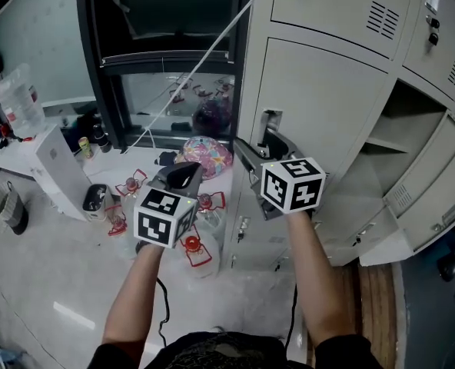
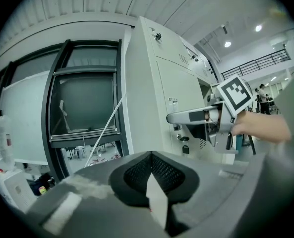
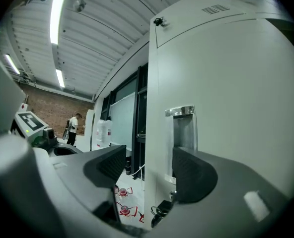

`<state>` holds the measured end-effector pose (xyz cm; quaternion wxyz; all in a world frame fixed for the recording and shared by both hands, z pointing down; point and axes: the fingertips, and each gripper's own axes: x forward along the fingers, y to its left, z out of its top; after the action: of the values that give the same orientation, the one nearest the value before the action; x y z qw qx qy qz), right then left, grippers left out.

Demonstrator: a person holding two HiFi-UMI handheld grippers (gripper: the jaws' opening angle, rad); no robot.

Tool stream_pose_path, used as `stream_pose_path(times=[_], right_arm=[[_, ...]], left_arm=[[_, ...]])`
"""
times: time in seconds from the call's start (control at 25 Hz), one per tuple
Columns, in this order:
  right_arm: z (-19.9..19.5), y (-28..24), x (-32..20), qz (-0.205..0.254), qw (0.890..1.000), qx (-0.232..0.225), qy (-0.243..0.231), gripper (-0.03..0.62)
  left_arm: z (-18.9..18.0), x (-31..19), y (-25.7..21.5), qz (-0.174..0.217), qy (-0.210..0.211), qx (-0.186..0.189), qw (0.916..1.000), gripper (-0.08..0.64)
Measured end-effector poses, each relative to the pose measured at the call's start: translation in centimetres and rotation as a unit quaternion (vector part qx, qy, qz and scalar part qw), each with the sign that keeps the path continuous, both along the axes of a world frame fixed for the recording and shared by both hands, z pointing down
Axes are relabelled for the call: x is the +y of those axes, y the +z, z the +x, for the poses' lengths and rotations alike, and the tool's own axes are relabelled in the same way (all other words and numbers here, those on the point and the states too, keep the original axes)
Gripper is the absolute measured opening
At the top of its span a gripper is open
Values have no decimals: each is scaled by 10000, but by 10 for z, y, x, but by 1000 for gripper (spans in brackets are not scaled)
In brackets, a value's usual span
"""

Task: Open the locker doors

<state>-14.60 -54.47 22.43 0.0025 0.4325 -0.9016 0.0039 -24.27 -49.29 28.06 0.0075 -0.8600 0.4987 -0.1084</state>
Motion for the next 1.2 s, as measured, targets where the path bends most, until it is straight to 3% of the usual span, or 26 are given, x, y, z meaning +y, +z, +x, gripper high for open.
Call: stream_pose_path(times=[0.6, 1.2], right_arm=[[17, -1, 54, 33, 9999, 103, -57, 224], [59, -5, 141, 102, 9980, 42, -626, 206]], left_arm=[[39, 29, 14, -147, 413, 51, 9990, 3], [90, 85, 4, -51, 173, 281, 9994, 3]])
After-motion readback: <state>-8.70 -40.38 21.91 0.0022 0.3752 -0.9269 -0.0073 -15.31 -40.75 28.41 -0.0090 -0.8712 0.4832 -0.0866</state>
